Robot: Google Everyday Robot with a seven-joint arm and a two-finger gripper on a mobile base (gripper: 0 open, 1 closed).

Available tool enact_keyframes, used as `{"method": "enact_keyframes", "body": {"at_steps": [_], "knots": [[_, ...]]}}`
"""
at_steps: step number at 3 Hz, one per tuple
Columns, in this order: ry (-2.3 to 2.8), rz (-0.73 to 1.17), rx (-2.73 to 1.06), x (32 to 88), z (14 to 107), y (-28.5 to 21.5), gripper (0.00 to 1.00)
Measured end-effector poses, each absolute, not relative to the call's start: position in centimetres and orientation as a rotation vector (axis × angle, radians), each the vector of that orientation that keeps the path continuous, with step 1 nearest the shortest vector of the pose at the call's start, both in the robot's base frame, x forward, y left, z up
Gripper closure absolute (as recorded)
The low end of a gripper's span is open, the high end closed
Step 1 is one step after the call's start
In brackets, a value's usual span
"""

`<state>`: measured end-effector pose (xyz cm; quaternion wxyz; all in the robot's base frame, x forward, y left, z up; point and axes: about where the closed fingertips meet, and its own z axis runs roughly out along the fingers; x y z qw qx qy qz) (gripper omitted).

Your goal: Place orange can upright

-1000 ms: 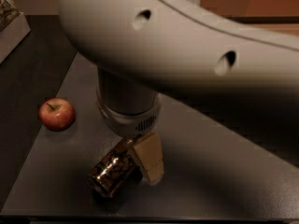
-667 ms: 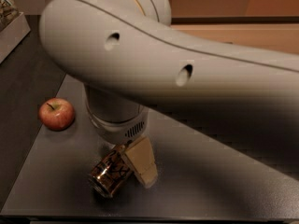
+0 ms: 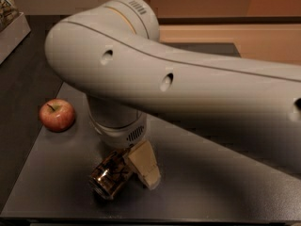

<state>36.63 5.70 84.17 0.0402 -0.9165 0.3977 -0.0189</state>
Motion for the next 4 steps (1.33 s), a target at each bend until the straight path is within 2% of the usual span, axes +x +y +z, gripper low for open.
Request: {"method": "enact_keyframes", "body": {"at_steps": [1,2,4], "knots": [[1.212,-0.048,-2.813,36.9,83.8,5.3,0.18],[1.181,-0.044,-2.805,36.8,84.4,5.1,0.41],[1.073,-0.160,-2.776,37.1,87.6,5.6,0.87]]}}
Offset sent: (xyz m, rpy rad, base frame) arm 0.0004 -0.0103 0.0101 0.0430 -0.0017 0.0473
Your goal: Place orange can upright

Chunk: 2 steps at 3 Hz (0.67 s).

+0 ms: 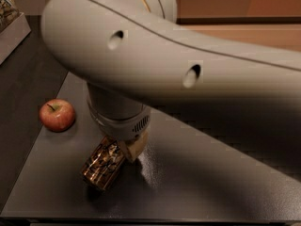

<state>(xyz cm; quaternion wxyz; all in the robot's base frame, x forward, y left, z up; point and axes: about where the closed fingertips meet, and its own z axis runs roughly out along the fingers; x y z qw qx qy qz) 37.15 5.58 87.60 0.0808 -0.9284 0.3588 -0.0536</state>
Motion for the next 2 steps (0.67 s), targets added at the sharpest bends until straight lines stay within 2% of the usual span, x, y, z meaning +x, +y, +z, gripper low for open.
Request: {"method": "enact_keyframes", "body": {"at_steps": [1,2], "knots": [[1.010,-0.289,-2.704,38.8,90.1,6.0,1.00],[0.931,-0.433,-2.593,41.2,92.6,6.1,1.00]]}}
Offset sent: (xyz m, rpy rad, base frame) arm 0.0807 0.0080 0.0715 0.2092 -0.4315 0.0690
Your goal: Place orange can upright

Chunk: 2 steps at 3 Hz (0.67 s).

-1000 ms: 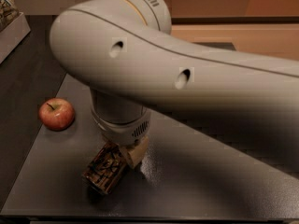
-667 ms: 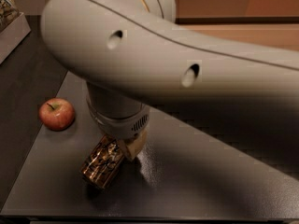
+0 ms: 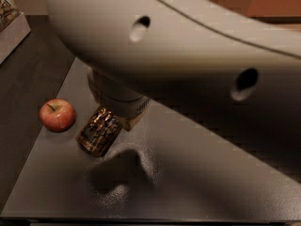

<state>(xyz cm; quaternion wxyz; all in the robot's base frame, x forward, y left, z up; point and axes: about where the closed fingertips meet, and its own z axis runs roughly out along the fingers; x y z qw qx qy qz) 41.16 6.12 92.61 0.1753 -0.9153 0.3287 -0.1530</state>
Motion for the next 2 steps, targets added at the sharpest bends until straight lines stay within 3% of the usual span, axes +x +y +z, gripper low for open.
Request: {"method": "enact_keyframes", "body": {"at_steps": [2], "knots": [[0.756,-0.574,-2.372,46.6,96.1,5.0,1.00]]}}
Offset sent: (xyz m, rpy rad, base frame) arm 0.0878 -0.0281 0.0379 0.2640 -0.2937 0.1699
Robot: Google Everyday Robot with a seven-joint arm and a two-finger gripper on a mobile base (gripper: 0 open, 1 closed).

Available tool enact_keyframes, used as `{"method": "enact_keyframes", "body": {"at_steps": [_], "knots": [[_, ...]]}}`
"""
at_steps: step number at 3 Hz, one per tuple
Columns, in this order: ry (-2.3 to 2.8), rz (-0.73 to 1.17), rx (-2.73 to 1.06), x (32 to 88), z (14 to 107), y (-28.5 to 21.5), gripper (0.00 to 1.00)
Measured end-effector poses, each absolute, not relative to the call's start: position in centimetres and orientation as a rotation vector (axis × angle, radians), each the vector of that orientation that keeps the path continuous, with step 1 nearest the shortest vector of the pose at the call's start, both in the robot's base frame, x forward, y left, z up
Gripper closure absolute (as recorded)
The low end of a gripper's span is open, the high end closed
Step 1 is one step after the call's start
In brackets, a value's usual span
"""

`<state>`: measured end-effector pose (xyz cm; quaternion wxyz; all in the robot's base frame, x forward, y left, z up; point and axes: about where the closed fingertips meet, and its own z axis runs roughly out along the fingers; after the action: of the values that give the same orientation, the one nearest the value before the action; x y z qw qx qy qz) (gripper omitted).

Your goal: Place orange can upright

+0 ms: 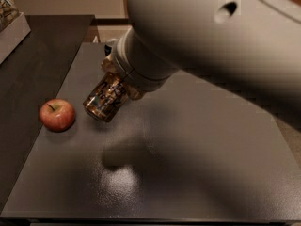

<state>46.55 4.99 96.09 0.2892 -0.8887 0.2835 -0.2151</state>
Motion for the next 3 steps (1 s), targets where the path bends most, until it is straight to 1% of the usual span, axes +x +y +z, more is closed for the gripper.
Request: {"method": "enact_keyframes", "body": {"at_steps": [2,3], "knots": [[0.671,-0.615,-2.371,46.38,97.29,5.72,1.00],[0.620,-0.685,-2.381,46.48,98.21,5.16,1.00]]}}
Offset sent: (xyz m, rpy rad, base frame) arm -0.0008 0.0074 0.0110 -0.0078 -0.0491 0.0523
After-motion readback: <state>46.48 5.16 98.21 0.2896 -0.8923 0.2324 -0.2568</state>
